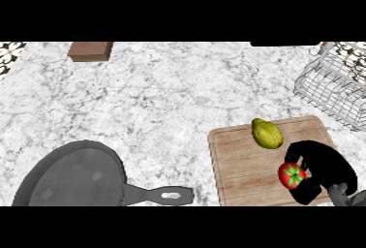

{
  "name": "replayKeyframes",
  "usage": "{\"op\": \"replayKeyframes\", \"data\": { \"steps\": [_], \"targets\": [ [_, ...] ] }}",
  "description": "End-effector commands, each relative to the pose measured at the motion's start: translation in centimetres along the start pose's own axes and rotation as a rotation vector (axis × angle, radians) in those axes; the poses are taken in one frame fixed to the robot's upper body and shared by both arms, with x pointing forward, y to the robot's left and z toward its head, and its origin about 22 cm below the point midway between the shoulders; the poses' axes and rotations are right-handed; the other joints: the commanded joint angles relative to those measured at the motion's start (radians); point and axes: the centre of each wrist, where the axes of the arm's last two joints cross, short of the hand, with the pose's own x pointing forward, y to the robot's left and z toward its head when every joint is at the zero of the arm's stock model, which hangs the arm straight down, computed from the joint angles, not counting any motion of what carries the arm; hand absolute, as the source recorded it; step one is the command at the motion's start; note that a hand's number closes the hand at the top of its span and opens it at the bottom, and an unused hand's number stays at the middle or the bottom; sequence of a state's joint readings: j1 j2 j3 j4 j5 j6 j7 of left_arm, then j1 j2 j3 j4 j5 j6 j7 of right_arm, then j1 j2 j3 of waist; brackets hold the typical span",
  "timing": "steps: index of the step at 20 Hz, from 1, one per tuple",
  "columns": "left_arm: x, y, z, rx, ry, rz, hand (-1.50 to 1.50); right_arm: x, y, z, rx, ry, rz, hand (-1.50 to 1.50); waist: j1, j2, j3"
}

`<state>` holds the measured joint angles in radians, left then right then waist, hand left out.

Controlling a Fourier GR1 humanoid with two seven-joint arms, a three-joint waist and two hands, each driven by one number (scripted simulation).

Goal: Pick the tomato from the cutting board and place it in the tiered basket

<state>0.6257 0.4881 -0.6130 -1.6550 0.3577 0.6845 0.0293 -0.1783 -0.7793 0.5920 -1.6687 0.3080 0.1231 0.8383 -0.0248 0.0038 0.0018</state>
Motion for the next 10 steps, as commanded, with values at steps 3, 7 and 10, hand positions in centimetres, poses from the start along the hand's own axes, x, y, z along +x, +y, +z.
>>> {"op": "replayKeyframes", "data": {
  "steps": [3, 7, 10],
  "targets": [
    [9.5, -1.2, -4.7, -0.044, -0.448, 0.031, 0.0, 0.9, -0.2, -0.4, -0.103, -0.063, 0.088, 1.5, -0.026, -0.004, -0.002],
    [8.4, -1.0, -4.3, -0.026, -0.416, 0.054, 0.0, -3.3, -1.0, -1.3, -0.157, 0.044, 0.041, 1.5, -0.079, -0.013, -0.001],
    [7.3, -0.6, -3.8, 0.005, -0.384, 0.058, 0.0, -7.8, -2.5, -2.3, -0.2, 0.177, -0.016, 1.5, -0.102, -0.011, 0.002]
  ]
}}
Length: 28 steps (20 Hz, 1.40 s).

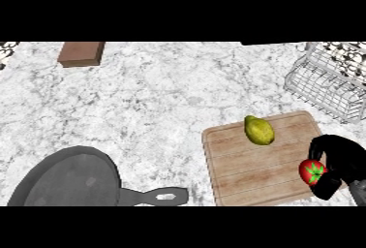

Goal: Pick the tomato from the cutting board and place it in the tiered basket

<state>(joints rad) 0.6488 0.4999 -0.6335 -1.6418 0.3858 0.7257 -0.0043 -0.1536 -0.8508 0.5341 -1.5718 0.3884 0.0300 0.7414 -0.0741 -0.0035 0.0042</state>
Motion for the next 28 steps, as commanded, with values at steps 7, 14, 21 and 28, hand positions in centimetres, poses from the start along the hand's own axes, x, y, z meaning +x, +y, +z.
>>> {"op": "replayKeyframes", "data": {
  "steps": [7, 14, 21, 28],
  "targets": [
    [7.3, -0.1, -3.7, 0.007, -0.38, 0.078, 0.0, -5.3, -5.9, -1.0, -0.238, 0.064, -0.359, 1.5, -0.099, -0.031, -0.004],
    [7.1, 0.6, -3.4, 0.047, -0.365, 0.092, 0.0, -6.1, -14.2, 1.3, -0.523, -0.04, -0.562, 1.5, -0.131, -0.043, -0.007],
    [6.7, 0.5, -3.7, 0.044, -0.378, 0.073, 0.0, -6.9, -20.5, 4.9, -0.674, -0.109, -0.496, 1.5, -0.117, -0.035, -0.01],
    [7.5, 0.0, -4.3, 0.009, -0.417, 0.063, 0.0, -8.6, -24.0, 6.6, -0.714, -0.054, -0.513, 1.5, -0.071, -0.014, -0.009]
  ]
}}
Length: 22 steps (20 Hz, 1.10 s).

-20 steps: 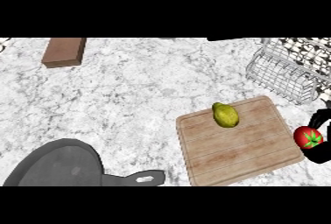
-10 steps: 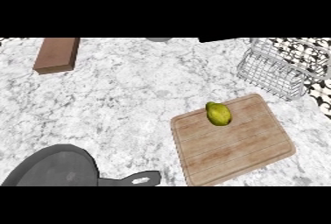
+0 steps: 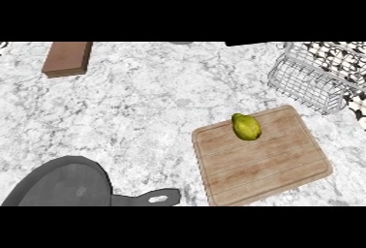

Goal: Pick the tomato from the cutting board and place it in the tiered basket

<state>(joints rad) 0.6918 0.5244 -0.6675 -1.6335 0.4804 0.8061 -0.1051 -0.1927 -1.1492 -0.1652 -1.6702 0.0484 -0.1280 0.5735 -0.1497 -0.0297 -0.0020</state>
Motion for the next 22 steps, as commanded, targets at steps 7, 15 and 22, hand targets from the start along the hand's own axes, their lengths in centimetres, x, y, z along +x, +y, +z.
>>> {"op": "replayKeyframes", "data": {
  "steps": [7, 15, 22],
  "targets": [
    [10.5, -1.7, -5.6, -0.123, -0.48, 0.05, 0.0, 0.5, -4.7, -1.5, -0.061, 0.085, -0.03, 1.5, 0.061, 0.029, -0.001],
    [10.9, -2.5, -6.6, -0.176, -0.5, 0.021, 0.0, -1.1, -4.6, -2.8, -0.015, 0.117, -0.018, 1.5, 0.11, 0.042, 0.0],
    [11.7, -2.9, -6.7, -0.189, -0.535, 0.0, 0.0, -2.1, -1.1, -3.1, 0.033, 0.128, 0.029, 1.5, 0.151, 0.05, 0.001]
  ]
}}
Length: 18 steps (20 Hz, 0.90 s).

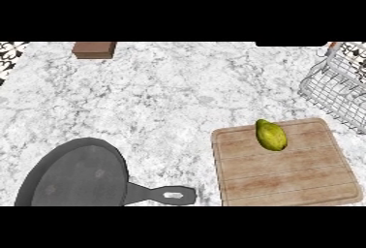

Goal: Pick the tomato from the cutting board and place it in the tiered basket

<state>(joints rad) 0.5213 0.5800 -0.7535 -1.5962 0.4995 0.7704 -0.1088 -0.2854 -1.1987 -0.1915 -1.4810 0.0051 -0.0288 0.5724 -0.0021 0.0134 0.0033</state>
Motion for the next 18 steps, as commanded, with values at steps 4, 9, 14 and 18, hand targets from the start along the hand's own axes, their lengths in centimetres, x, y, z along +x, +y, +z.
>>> {"op": "replayKeyframes", "data": {
  "steps": [4, 9, 14, 18],
  "targets": [
    [9.8, -1.7, -5.5, -0.072, -0.425, 0.06, 0.0, -1.2, 2.5, -1.0, 0.017, 0.051, 0.041, 1.5, 0.008, 0.011, -0.005],
    [9.8, -1.3, -5.8, -0.069, -0.431, 0.043, 0.0, -2.6, 4.4, -1.9, 0.03, 0.093, 0.046, 1.5, 0.023, 0.011, -0.004],
    [10.3, -1.0, -5.7, -0.055, -0.419, 0.055, 0.0, -3.1, 8.5, -2.4, 0.095, 0.146, -0.27, -1.5, 0.0, 0.004, 0.002],
    [9.5, -0.9, -5.9, -0.039, -0.399, 0.04, 0.0, -2.9, 9.7, -3.2, 0.111, 0.16, -0.427, -1.5, 0.007, 0.002, 0.0]
  ]
}}
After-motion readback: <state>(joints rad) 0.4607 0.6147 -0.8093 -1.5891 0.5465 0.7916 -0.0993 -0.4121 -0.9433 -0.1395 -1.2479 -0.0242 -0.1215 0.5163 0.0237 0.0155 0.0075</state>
